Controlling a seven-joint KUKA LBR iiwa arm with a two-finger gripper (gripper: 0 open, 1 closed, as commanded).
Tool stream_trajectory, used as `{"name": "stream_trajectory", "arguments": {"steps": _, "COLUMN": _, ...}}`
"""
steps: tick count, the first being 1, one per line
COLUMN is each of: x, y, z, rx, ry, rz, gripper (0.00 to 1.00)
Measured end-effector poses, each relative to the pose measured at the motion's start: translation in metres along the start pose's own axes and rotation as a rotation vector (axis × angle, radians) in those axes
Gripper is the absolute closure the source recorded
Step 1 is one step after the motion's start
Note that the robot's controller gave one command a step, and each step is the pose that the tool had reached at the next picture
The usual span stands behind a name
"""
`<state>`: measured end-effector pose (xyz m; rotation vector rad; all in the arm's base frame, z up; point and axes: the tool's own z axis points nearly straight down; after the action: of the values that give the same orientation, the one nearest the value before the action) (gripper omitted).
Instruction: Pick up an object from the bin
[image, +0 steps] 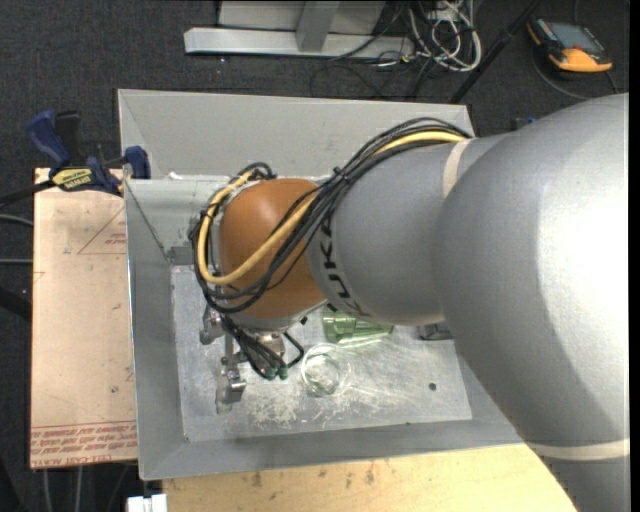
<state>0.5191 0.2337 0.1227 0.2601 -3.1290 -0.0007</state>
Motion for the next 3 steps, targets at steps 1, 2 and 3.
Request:
{"name": "stream_trajectory", "arguments": {"steps": 1, "x": -0.043, "y": -0.018, "z": 0.005, "rx": -0.002, "ry": -0.016, "rz": -0.109, "gripper": 0.0}}
{"name": "stream_trajectory", "arguments": {"steps": 2, "x": -0.007, "y": -0.062, "z": -0.012, "rx": -0.001, "ry": 0.009, "rz": -0.268, "gripper": 0.0}}
{"name": "stream_trajectory", "arguments": {"steps": 3, "x": -0.042, "y": -0.086, "z": -0.031, "rx": 0.0, "ry": -0.003, "rz": -0.354, "gripper": 0.0}}
